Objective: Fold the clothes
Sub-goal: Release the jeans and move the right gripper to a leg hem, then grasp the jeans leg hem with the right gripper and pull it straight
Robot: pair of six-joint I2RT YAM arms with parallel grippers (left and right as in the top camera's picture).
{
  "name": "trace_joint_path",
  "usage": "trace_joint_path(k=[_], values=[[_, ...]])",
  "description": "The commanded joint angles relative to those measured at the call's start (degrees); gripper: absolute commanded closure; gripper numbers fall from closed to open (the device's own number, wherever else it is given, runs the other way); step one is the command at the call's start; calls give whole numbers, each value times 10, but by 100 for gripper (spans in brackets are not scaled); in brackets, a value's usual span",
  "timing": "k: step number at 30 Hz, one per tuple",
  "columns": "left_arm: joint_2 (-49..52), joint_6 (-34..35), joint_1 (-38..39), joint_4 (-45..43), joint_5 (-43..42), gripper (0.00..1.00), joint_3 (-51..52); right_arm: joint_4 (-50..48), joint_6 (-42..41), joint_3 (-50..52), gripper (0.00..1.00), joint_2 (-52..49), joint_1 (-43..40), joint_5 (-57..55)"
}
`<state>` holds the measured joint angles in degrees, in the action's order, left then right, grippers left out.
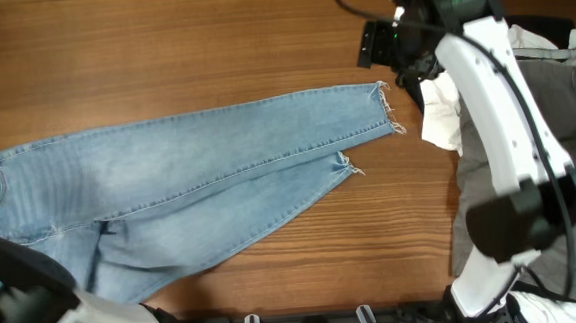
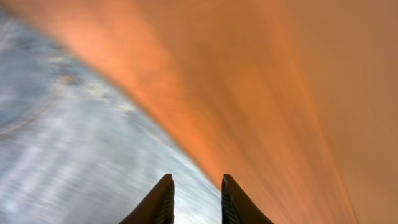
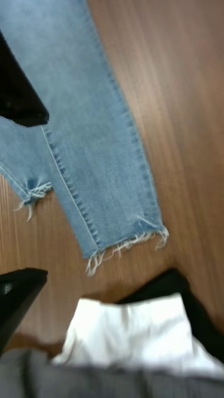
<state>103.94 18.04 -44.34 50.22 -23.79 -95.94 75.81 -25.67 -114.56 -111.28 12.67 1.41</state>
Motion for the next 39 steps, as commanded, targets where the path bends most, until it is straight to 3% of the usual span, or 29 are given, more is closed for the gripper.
trace_joint_path(k=[1,6,9,15,21,25,32,36,39], values=[[-85,-14,61,21,-23,74,0,-1,43,-2,26,-73,-30,105],[-143,-31,150,59,-12,70,0,-28,66,-2,27,-147,-33,74],[-157,-31,195,89,24,69,0,-51,67,-2,21,-174,-33,28],[-159,-44,257,149,58,67,0,-98,96,-2,19,-216,-35,2],[-159,-59,270,228,59,60,0,-116,103,-2,17,-236,-45,9],[-160,-104,274,280,53,53,0,-115,124,-1,19,-253,-45,46],[-184,-108,282,313,55,48,0,-119,124,17,19,-267,-45,46],[-206,-109,282,313,57,47,0,-123,125,34,29,-271,-45,66],[-216,-108,282,313,65,45,0,-130,124,39,53,-271,-45,82]])
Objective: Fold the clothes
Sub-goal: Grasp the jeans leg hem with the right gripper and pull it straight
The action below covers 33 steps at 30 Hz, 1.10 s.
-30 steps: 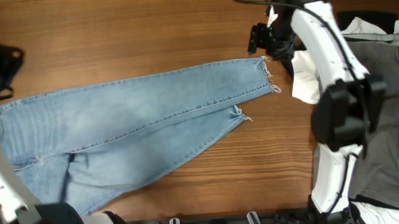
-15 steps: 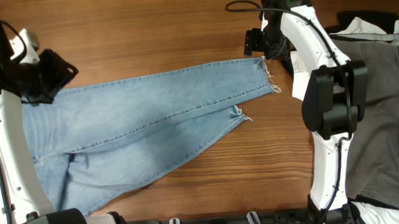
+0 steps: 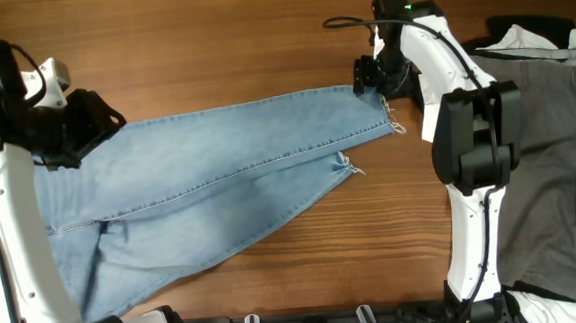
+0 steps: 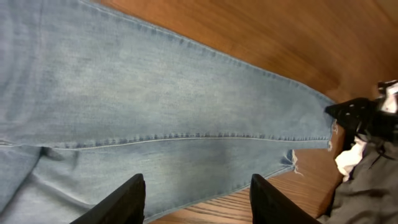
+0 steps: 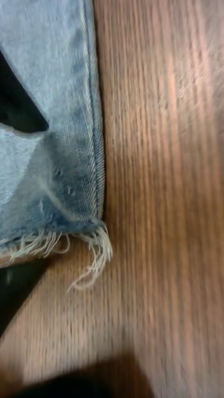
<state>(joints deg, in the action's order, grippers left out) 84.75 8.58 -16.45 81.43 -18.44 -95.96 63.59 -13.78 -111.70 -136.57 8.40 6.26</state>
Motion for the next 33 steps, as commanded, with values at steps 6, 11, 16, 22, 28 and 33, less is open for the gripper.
trace_joint_path(k=[6,11,16,22,28,33], values=[[-26,-13,3,9,14,37,0,-33,24,10,96,-18,-2,78],[-26,-13,3,8,14,34,0,-123,-2,-31,96,-7,-14,118],[-26,-13,3,8,14,28,0,-277,-102,-136,96,11,-49,232],[-26,-13,3,7,14,26,0,-265,-104,-181,33,16,-82,234],[-26,-13,3,5,14,25,0,-20,35,-181,38,16,-96,231],[-26,-14,3,4,14,25,0,140,66,-180,42,16,-81,158]])
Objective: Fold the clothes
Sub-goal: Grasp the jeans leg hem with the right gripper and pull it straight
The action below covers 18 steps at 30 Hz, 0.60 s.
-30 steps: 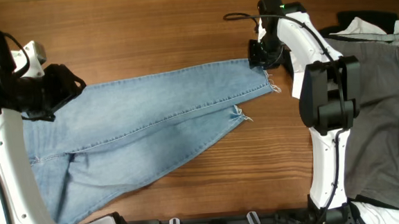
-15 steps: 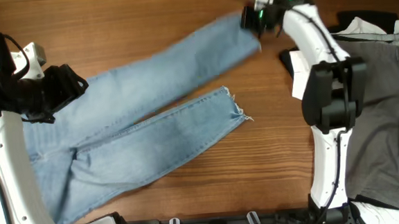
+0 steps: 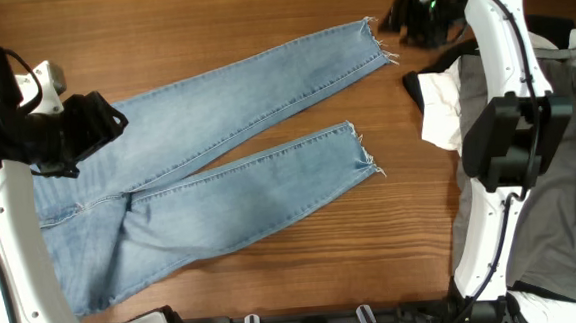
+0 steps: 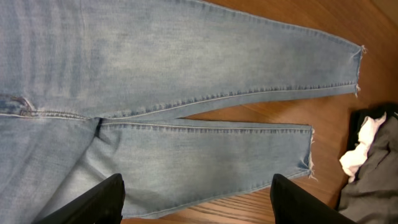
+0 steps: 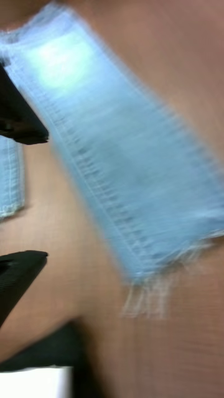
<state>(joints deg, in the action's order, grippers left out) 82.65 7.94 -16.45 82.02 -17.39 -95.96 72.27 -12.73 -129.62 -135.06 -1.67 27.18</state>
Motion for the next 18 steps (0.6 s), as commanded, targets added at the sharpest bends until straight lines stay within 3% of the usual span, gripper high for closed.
trace_joint_path(k=[1,7,18], values=[[-5,-7,3,-2,3,25,0,73,57,-1,44,1,25,-68],[-5,-7,3,-5,3,24,0,120,93,37,45,0,72,-126],[-5,-7,3,-5,3,23,0,14,127,201,49,-1,138,-122]])
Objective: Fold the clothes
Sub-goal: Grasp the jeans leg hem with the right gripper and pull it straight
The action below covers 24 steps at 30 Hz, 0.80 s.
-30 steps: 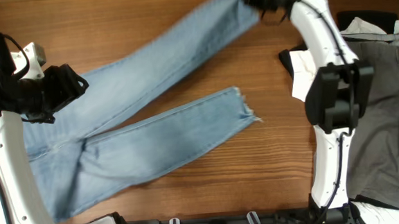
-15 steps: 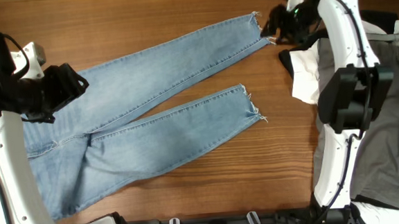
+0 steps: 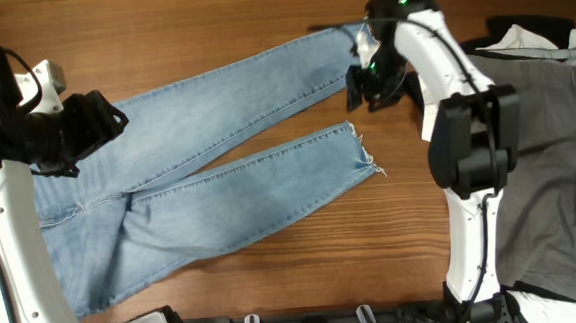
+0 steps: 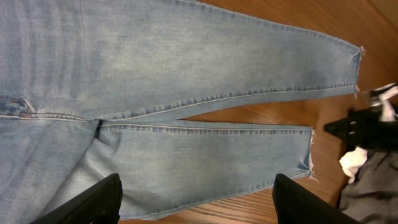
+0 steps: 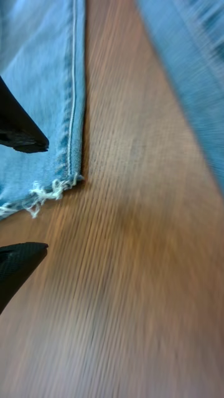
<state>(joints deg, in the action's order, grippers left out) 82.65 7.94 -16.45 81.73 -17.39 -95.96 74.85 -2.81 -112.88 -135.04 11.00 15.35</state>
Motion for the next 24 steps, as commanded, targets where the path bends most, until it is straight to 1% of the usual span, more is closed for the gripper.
trace_joint_path(k=[1,4,9,13,15,17,18,19,21,23,24], values=[[-5,-7,3,-2,3,23,0,-21,26,42,52,-1,14,-3],[-5,-7,3,-2,3,23,0,-44,9,57,55,-1,15,-3],[-5,-7,3,0,3,23,0,-42,14,58,57,-1,20,18],[-5,-7,3,0,3,23,0,-43,14,72,69,-1,29,18],[-5,-7,3,0,3,23,0,-53,14,80,72,-1,32,18],[-5,-7,3,0,3,23,0,-58,13,86,74,-1,33,19],[-5,-7,3,0,3,23,0,-60,13,88,76,-1,33,19],[-5,-7,3,0,3,23,0,-64,13,93,81,-1,33,18],[-5,-7,3,0,3,23,0,-66,13,94,95,-1,33,12],[-5,-7,3,0,3,23,0,-67,-2,85,96,2,26,-34],[-5,-7,3,0,3,23,0,-63,-31,74,96,4,20,-72]])
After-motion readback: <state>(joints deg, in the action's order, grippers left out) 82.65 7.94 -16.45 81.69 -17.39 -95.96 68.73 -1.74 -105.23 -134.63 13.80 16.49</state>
